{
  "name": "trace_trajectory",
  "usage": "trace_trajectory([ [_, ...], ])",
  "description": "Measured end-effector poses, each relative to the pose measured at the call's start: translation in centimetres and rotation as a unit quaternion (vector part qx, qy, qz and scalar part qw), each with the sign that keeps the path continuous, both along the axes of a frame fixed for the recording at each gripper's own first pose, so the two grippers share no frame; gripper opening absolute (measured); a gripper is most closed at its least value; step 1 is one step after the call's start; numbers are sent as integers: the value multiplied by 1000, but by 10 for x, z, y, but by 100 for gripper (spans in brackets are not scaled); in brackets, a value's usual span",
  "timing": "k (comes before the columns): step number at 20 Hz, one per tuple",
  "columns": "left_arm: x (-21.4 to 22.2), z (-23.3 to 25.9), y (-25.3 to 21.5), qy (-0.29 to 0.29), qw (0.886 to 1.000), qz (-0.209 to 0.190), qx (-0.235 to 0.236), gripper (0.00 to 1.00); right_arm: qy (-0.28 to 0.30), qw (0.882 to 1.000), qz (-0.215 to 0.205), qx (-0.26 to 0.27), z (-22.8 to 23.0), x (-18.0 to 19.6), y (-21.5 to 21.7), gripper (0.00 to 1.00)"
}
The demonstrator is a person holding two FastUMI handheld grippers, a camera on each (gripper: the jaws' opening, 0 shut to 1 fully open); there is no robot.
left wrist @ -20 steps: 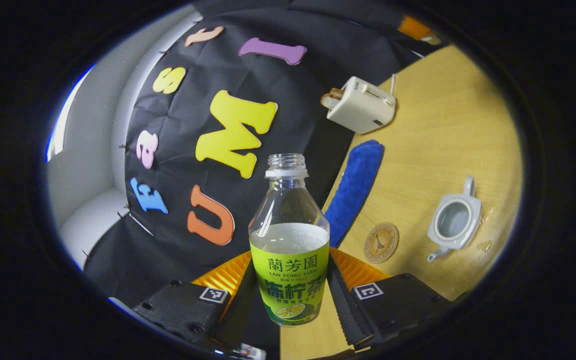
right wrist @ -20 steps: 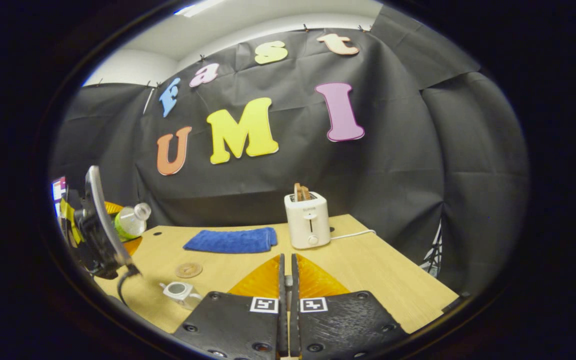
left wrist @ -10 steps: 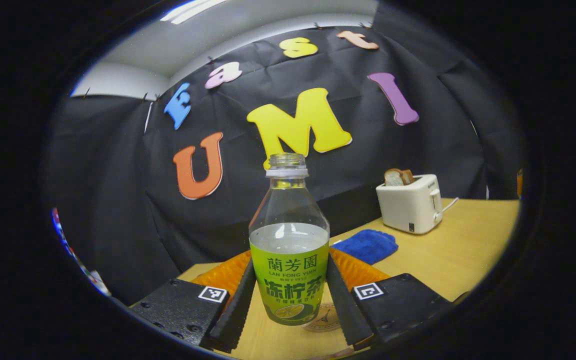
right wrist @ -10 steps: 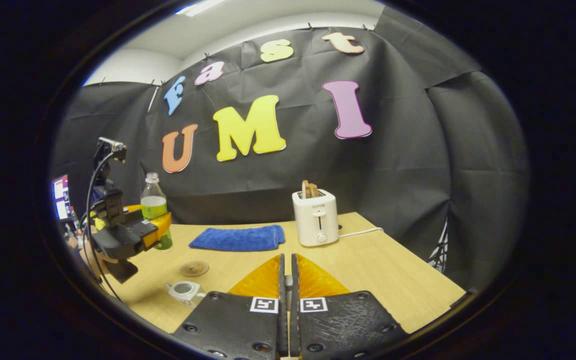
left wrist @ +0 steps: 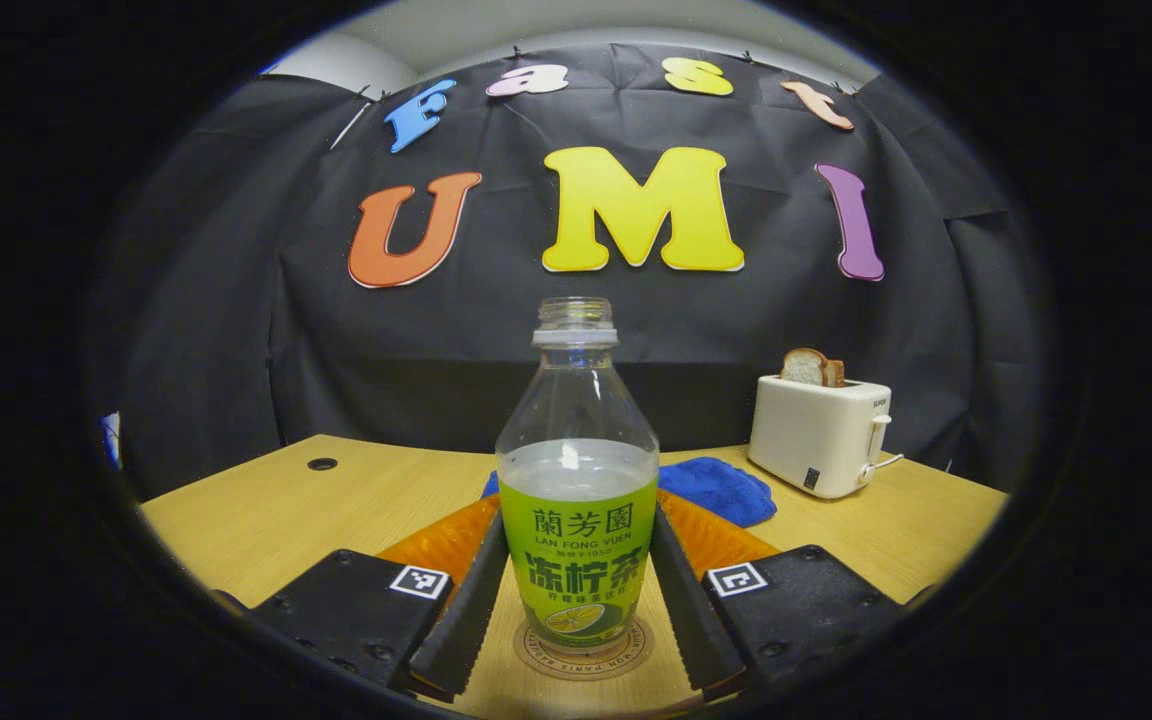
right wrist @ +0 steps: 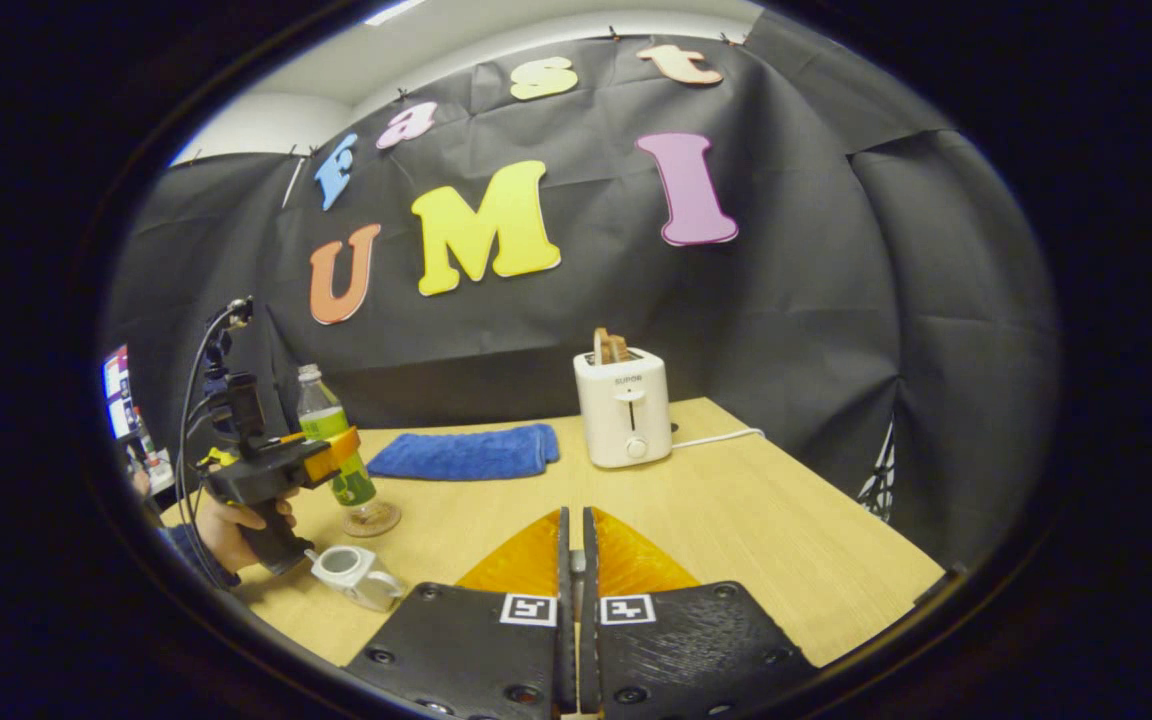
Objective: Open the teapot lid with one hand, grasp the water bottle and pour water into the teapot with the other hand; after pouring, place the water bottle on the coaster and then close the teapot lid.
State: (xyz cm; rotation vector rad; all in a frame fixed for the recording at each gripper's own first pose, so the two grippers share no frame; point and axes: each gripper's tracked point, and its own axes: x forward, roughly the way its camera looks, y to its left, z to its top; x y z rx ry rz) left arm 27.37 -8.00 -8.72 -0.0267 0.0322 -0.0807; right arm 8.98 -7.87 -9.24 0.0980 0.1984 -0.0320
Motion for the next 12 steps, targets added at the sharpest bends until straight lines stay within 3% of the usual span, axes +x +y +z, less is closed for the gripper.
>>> trace_trajectory([
  [6, 2, -8, -4, 6, 1000, -7, 15, 80, 5, 1000, 6, -1, -4, 2, 10, 1],
  [12, -9, 11, -5, -17, 1000, -17, 2, 80, 13, 999, 24, -19, -9, 0, 28, 1],
])
